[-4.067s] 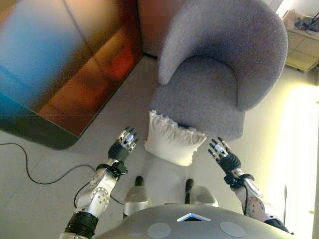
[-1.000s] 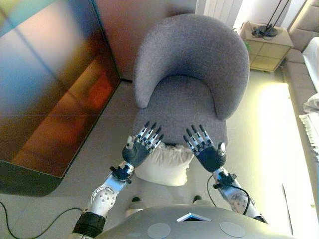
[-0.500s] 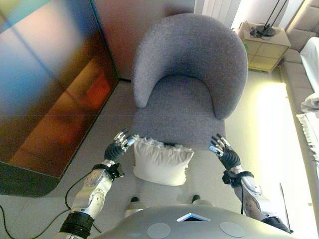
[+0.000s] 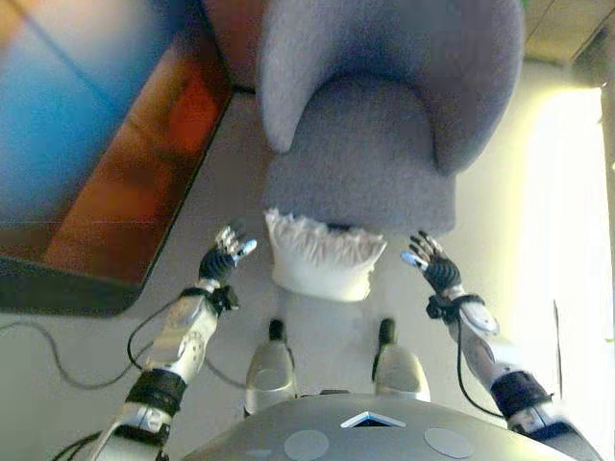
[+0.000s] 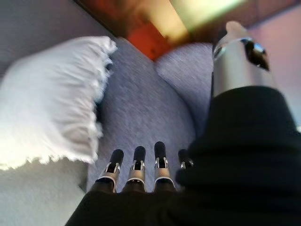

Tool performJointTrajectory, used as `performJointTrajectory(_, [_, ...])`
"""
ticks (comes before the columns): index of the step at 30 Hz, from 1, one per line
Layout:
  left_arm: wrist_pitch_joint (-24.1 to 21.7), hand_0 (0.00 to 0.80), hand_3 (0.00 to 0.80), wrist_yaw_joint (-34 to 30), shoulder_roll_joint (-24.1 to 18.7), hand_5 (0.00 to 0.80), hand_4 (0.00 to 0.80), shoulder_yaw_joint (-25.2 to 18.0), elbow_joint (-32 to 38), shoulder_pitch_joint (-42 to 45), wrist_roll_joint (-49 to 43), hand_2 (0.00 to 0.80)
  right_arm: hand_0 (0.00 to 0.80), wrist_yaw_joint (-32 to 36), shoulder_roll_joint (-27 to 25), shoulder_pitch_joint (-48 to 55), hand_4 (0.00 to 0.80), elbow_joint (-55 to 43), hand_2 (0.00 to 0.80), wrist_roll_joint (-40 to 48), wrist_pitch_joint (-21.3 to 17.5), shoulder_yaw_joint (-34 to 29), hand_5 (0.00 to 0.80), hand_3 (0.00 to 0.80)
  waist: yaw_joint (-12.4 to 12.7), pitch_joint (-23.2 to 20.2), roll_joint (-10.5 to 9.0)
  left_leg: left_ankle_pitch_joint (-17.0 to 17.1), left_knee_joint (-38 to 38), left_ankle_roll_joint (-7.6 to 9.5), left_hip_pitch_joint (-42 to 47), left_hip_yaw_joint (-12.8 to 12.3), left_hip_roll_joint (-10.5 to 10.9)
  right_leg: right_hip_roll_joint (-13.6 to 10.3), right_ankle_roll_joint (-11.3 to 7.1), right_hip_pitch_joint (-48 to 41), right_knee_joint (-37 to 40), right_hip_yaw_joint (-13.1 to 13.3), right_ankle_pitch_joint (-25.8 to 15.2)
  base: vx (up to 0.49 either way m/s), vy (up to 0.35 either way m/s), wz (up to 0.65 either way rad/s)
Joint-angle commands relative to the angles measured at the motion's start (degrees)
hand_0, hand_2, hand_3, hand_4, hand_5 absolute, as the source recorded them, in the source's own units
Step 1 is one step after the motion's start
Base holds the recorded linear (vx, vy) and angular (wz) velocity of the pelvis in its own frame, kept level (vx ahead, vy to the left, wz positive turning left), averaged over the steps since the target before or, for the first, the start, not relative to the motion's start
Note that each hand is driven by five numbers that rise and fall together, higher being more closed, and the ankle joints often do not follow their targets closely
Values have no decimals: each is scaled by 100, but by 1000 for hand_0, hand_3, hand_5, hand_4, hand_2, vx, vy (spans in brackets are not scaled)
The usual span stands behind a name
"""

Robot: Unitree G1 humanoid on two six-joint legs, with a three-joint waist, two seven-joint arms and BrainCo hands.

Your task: Pick up the cushion and take it to the sofa

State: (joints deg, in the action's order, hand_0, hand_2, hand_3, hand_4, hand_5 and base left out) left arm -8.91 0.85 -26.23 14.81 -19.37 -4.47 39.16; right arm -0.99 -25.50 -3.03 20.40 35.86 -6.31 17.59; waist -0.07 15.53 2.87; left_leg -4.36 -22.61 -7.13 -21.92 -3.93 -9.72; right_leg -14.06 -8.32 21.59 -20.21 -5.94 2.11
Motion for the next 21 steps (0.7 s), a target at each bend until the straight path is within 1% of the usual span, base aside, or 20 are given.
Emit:
performJointTrajectory(1, [-528,0,0,238,-79,0,0,-8,55,-371,21,0,0,-226,2,-209,0,-383,0,-121,-338,-61,0,0,53,400,-125,145,-687,-59,-742,271,-211,-317,-90,433,-1362,212,521,-74,108,-17])
performJointTrajectory(3, [-568,0,0,410,-72,0,0,44,136,-588,-142,0,0,-364,16,-406,0,-347,0,-105,-328,-46,0,0,44,527,-124,-74,-1079,-16,-1180,282,-166,-407,-95,972,-1809,354,590,-50,93,-7])
performJointTrajectory(4, [-571,0,0,493,-57,0,0,75,148,-702,-213,0,0,-440,33,-533,0,-314,0,-137,-291,-40,0,0,39,590,-118,-312,-1333,-17,-1337,315,-141,-438,-91,1161,-2085,405,764,-67,76,2])
performJointTrajectory(5, [-574,0,0,558,-40,0,0,91,133,-822,-271,0,0,-500,47,-671,0,-269,0,-180,-268,-36,0,0,44,610,-99,-259,-1440,35,-1575,327,-124,-444,-42,1422,-2203,440,677,-94,66,4])
performJointTrajectory(8, [-577,0,0,756,67,0,0,126,-26,-1308,-428,0,0,-662,44,-1233,0,-154,0,-303,-182,27,0,0,24,738,-46,-486,-2077,105,-2293,396,-94,-483,35,2199,-2841,565,798,-121,58,5])
performJointTrajectory(9, [-550,0,0,802,85,0,0,130,-98,-1472,-412,0,0,-731,33,-1426,0,-155,0,-389,-96,68,0,0,12,803,-27,-716,-2409,92,-2465,420,-113,-503,30,2396,-3162,606,994,-31,63,6])
performJointTrajectory(10, [-531,0,0,802,106,0,0,105,-161,-1605,-337,0,0,-785,2,-1610,0,-161,0,-413,-2,98,0,0,9,836,-9,-836,-2691,97,-2690,438,-123,-520,39,2653,-3451,655,1093,-9,77,7])
performJointTrajectory(13, [-540,0,0,853,140,0,0,-34,-267,-1827,-191,0,0,-886,-21,-1989,0,-182,0,-449,188,154,0,0,-16,885,38,-1064,-3435,146,-3324,442,-150,-545,109,3340,-4162,770,1274,-45,111,1])
performJointTrajectory(16, [-554,0,0,889,145,0,0,-167,-325,-1993,-182,0,0,-981,-25,-2308,0,-133,0,-368,323,185,0,0,-26,938,77,-1255,-4077,163,-3866,436,-143,-537,169,3879,-4774,849,1472,-16,82,-4])
performJointTrajectory(18, [-515,0,0,926,120,0,0,-184,-376,-2086,-307,0,0,-979,-42,-2448,0,-95,0,-370,408,220,0,0,-42,953,97,-1317,-4404,170,-4168,441,-138,-510,197,4179,-5100,913,1550,-6,76,-2])
performJointTrajectory(21, [-348,0,0,904,36,0,0,-192,-622,-2337,-223,0,0,-879,-144,-2762,0,1,0,-359,686,335,0,0,-83,960,127,-1349,-4809,170,-4540,432,-144,-486,256,4550,-5485,1002,1630,33,97,-3])
